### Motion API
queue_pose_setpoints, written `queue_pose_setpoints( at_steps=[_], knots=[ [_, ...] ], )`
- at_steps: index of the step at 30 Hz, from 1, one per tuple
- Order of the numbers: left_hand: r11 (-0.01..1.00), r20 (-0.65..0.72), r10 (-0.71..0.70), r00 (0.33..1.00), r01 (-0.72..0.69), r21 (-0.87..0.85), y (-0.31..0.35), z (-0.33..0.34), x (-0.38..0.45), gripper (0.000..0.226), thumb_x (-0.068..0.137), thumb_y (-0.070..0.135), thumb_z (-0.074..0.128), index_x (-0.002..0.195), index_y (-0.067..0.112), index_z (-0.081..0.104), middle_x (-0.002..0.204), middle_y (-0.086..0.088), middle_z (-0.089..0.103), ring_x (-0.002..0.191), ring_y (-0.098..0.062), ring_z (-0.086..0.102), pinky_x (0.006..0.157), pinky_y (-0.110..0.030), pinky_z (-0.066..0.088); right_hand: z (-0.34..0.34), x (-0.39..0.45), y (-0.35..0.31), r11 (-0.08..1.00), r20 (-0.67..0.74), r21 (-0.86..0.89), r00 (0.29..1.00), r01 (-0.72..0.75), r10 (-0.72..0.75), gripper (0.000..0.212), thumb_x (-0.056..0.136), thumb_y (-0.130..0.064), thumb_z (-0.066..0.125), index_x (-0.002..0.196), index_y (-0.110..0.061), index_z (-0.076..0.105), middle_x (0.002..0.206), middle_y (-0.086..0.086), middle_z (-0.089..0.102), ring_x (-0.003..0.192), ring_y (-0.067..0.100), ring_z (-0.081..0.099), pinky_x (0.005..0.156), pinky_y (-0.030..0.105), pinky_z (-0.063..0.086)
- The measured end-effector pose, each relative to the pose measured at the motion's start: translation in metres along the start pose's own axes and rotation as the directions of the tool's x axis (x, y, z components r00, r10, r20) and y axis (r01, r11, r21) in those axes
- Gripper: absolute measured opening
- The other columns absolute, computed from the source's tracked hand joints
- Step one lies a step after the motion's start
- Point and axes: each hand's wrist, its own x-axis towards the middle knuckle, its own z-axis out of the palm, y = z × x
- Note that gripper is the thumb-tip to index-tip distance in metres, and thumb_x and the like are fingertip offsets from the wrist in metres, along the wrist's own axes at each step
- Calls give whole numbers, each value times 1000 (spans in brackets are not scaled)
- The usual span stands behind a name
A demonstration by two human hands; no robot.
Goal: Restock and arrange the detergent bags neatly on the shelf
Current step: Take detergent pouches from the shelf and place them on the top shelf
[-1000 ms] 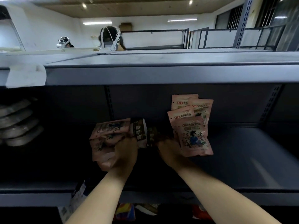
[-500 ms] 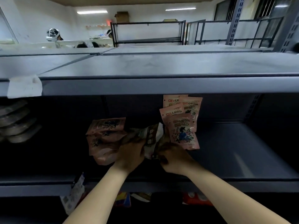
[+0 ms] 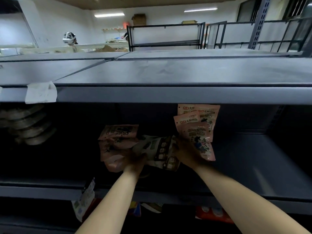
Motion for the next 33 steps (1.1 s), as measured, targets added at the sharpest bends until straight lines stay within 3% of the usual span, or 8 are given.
queue_pose_setpoints(
  at_steps=[7, 9, 12, 17, 21, 25, 29, 33],
  knots=[
    [834, 187, -94, 978, 180, -521, 23, 22, -18, 31, 93, 5, 55, 124, 8, 51, 79, -9, 53, 67, -19, 51, 50, -28, 50, 10, -7, 3, 990, 133, 133, 989, 39, -57, 22, 97, -21, 48, 109, -10, 63, 109, 5, 61, 105, 21, 58, 89, 33, 49],
    [830, 229, -71, 971, 185, -526, 28, 26, -24, 31, 97, 2, 46, 127, 7, 49, 76, -7, 49, 65, -17, 47, 42, -22, 47, 10, -11, 5, 992, 152, 109, 985, 68, -84, 24, 96, -21, 51, 115, -12, 63, 114, 4, 60, 107, 19, 58, 85, 26, 47],
    [887, 221, -37, 975, 134, -442, 34, 33, -18, 36, 97, 4, 43, 132, -5, 45, 79, -7, 50, 68, -18, 48, 61, -27, 44, 4, -13, 14, 993, 168, 107, 984, 40, -58, 33, 95, -26, 52, 126, -17, 56, 125, 0, 56, 115, 16, 54, 94, 27, 45],
    [853, 7, 22, 1000, -15, -522, 51, 31, -21, 17, 91, 22, 58, 94, 5, 61, 84, -11, 61, 72, -23, 58, 59, -29, 47, -2, -1, 23, 997, 27, 73, 1000, -17, 15, 34, 93, -33, 54, 125, -22, 52, 116, -4, 59, 107, 15, 59, 89, 32, 51],
    [771, -202, 60, 978, -174, -612, 47, 11, -3, 71, 72, 48, 70, 127, 8, 52, 119, -14, 60, 101, -34, 59, 90, -48, 51, 0, 12, 2, 996, -224, 86, 975, 25, -5, 22, 94, -22, 53, 112, -11, 58, 104, 3, 61, 95, 18, 61, 77, 28, 50],
    [817, -230, 118, 966, -226, -530, 56, -27, -23, 24, 86, 14, 56, 108, 6, 54, 87, -10, 57, 73, -26, 56, 73, -37, 50, 11, 33, 2, 990, 10, 129, 998, -56, 55, 40, 90, -39, 57, 125, -20, 52, 120, 3, 59, 112, 21, 56, 95, 39, 48],
    [868, -403, 107, 909, -283, -408, 40, -49, -17, 17, 78, 5, 50, 91, 5, 61, 82, -12, 60, 72, -29, 59, 65, -38, 52, 29, 46, 10, 971, 319, -239, 944, -6, 85, 58, 95, -48, 44, 146, -25, 31, 153, 7, 29, 140, 27, 27, 115, 47, 21],
    [912, -459, 185, 869, -326, -249, 28, -58, -27, 22, 80, -4, 48, 66, 12, 53, 72, -7, 55, 72, -29, 54, 66, -36, 44, 35, 47, 10, 974, 241, -179, 954, -136, 178, 94, 76, -66, 56, 151, -23, 18, 154, 11, 24, 141, 32, 22, 115, 48, 19]
  ],
)
